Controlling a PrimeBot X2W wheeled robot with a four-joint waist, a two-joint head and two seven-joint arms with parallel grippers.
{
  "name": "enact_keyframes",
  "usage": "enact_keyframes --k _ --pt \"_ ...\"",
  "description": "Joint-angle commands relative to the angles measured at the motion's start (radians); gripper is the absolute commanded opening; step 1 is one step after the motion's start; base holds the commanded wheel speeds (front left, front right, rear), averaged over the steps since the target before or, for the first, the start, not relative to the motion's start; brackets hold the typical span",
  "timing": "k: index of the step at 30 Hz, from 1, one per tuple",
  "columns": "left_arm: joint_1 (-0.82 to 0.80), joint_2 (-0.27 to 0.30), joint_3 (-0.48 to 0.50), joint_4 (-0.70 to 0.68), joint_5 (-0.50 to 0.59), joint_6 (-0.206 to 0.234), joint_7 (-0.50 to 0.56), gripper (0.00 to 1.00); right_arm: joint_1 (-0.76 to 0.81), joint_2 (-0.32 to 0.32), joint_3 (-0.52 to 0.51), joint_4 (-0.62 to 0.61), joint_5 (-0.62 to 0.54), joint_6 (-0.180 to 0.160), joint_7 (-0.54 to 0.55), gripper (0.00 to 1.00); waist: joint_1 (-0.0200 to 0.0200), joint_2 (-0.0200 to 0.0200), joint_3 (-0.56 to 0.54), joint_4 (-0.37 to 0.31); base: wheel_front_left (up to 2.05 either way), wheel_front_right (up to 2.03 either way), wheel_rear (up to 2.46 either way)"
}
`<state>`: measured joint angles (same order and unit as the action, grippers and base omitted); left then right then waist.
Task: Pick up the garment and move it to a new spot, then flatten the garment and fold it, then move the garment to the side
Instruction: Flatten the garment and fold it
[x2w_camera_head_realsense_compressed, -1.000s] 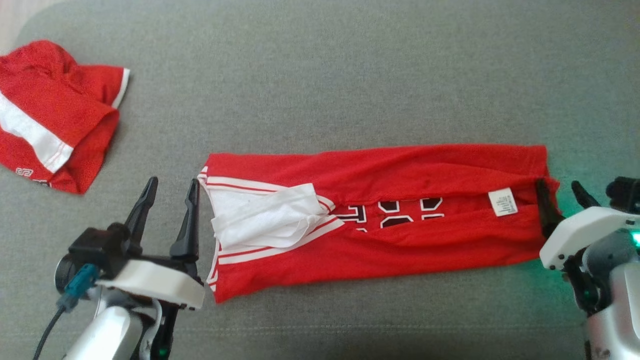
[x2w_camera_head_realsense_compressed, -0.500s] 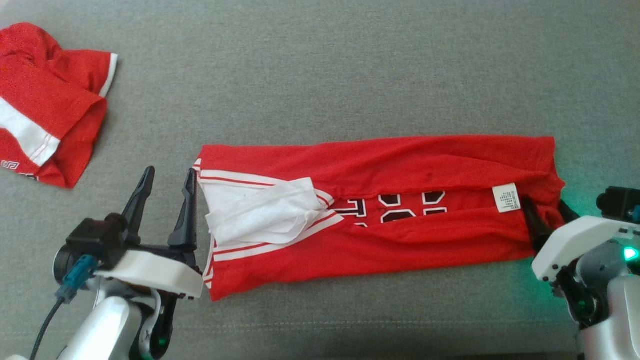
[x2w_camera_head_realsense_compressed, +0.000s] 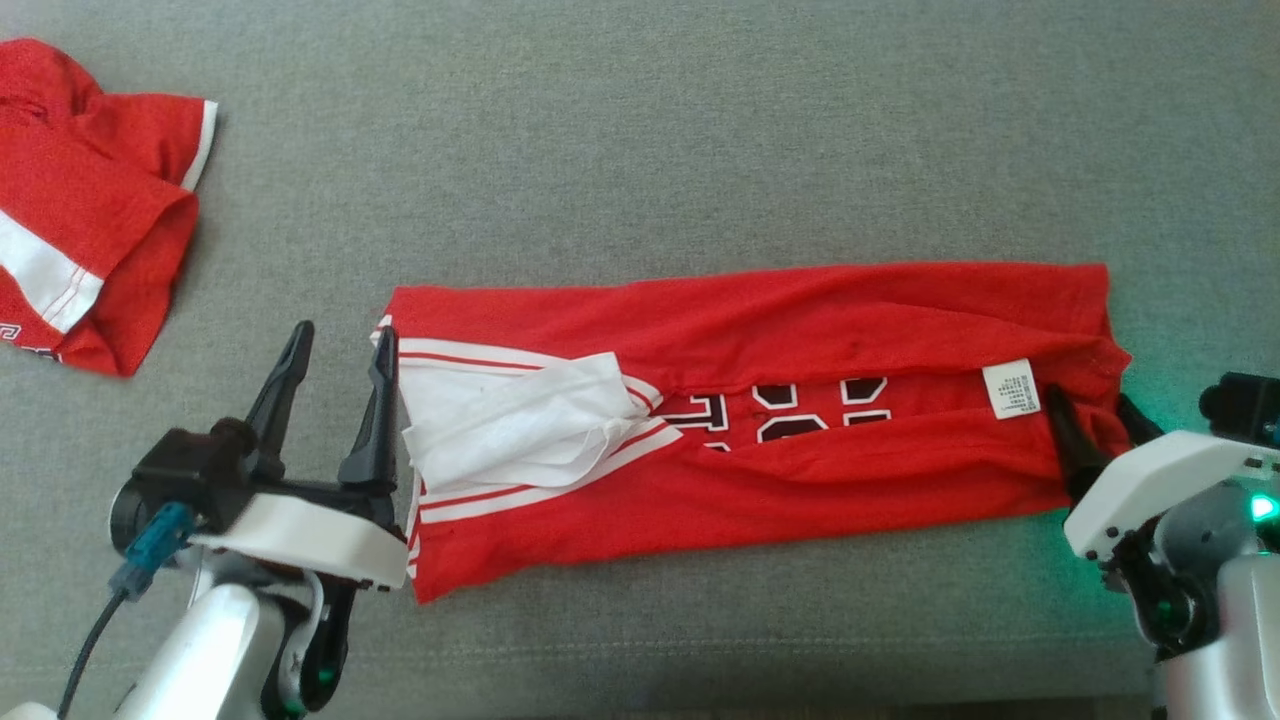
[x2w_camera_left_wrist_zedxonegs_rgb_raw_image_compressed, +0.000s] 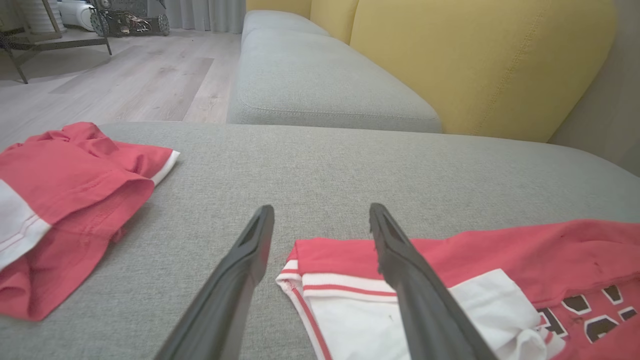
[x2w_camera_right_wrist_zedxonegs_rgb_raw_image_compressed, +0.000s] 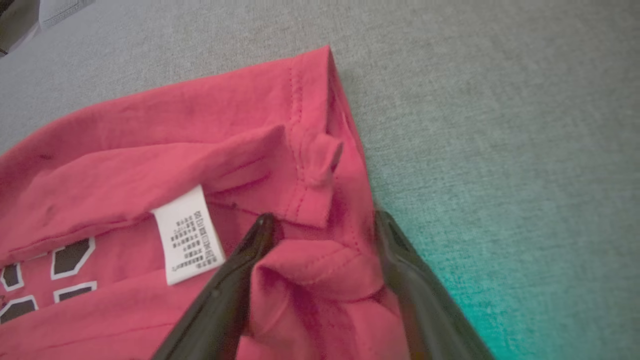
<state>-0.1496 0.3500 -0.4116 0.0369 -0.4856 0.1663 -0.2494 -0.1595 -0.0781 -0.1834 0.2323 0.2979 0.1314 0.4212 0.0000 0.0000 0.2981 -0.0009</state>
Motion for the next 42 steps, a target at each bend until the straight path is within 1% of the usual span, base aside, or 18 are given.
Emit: enact_keyframes --k 1,6,7,8,9,10,15,22,25,29,31,33,36,39,42 --pt "-0.04 0.016 0.045 -0.025 0.01 -0.003 -0.012 1.0 -0.025 -0.002 0.015 -0.018 -0.002 -0.001 -0.004 1.0 0.0 0.0 0.001 0.002 0.0 0.0 0.0" --pt "-0.039 0.007 0.053 -0.025 0.018 -0.009 -0.012 1.0 -0.054 0.003 0.004 0.003 0.007 -0.001 -0.019 1.0 0.0 0.0 0.006 0.004 0.0 0.0 0.0" --pt "-0.039 0.006 0.055 -0.025 0.02 -0.011 -0.012 1.0 -0.058 0.004 0.004 0.01 0.007 -0.001 -0.022 0.86 0.0 0.0 0.007 0.005 0.0 0.0 0.0" --pt "-0.039 0.004 0.056 -0.025 0.022 -0.013 -0.012 1.0 -0.061 0.005 0.005 0.017 0.009 -0.001 -0.021 0.47 0.0 0.0 0.007 0.005 0.0 0.0 0.0" --pt "-0.039 0.003 0.057 -0.024 0.024 -0.015 -0.012 1.0 -0.063 0.005 0.005 0.022 0.01 -0.001 -0.019 0.16 0.0 0.0 0.008 0.006 0.0 0.0 0.0" --pt "-0.04 0.001 0.058 -0.024 0.026 -0.017 -0.012 1.0 -0.062 0.005 0.003 0.029 0.006 -0.001 -0.014 0.0 0.0 0.0 0.009 0.007 0.0 0.0 0.0" --pt "-0.044 -0.006 0.068 -0.02 0.033 -0.028 -0.012 1.0 -0.036 0.008 -0.008 0.024 -0.002 -0.001 0.002 0.0 0.0 0.0 0.013 0.015 0.0 0.0 0.0" --pt "-0.029 -0.015 0.088 -0.017 0.042 -0.03 -0.012 1.0 -0.014 0.013 -0.041 -0.08 -0.001 -0.001 -0.071 0.0 0.0 0.0 -0.003 0.009 0.0 0.0 0.0" --pt "-0.025 -0.018 0.093 -0.019 0.043 -0.03 -0.012 1.0 -0.01 0.005 -0.052 -0.111 -0.005 -0.001 -0.068 0.0 0.0 0.0 -0.011 0.007 0.0 0.0 0.0" --pt "-0.016 -0.024 0.094 -0.019 0.047 -0.032 -0.012 1.0 0.009 -0.022 -0.088 -0.155 -0.008 -0.001 -0.037 0.0 0.0 0.0 -0.033 0.009 0.0 0.0 0.0" --pt "-0.01 -0.027 0.096 -0.017 0.048 -0.032 -0.012 1.0 0.015 -0.028 -0.088 -0.19 -0.002 -0.001 -0.02 0.0 0.0 0.0 -0.046 0.011 0.0 0.0 0.0" --pt "0.0 -0.028 0.099 -0.014 0.047 -0.03 -0.012 1.0 0.015 -0.031 -0.064 -0.238 -0.002 -0.001 0.002 0.0 0.0 0.0 -0.064 0.01 0.0 0.0 0.0" --pt "0.015 -0.032 0.1 -0.01 0.046 -0.028 -0.012 1.0 0.001 -0.026 0.007 -0.321 0.006 -0.001 0.049 0.0 0.0 0.0 -0.091 0.013 0.0 0.0 0.0" --pt "0.026 -0.037 0.094 -0.005 0.045 -0.028 -0.012 1.0 -0.021 -0.01 0.109 -0.387 0.04 -0.001 0.106 0.0 0.0 0.0 -0.119 0.022 0.0 0.0 0.0" --pt "0.031 -0.042 0.086 -0.001 0.046 -0.029 -0.012 1.0 -0.035 0.006 0.233 -0.418 0.066 -0.001 0.146 0.0 0.0 0.0 -0.143 0.04 0.0 0.0 0.0"
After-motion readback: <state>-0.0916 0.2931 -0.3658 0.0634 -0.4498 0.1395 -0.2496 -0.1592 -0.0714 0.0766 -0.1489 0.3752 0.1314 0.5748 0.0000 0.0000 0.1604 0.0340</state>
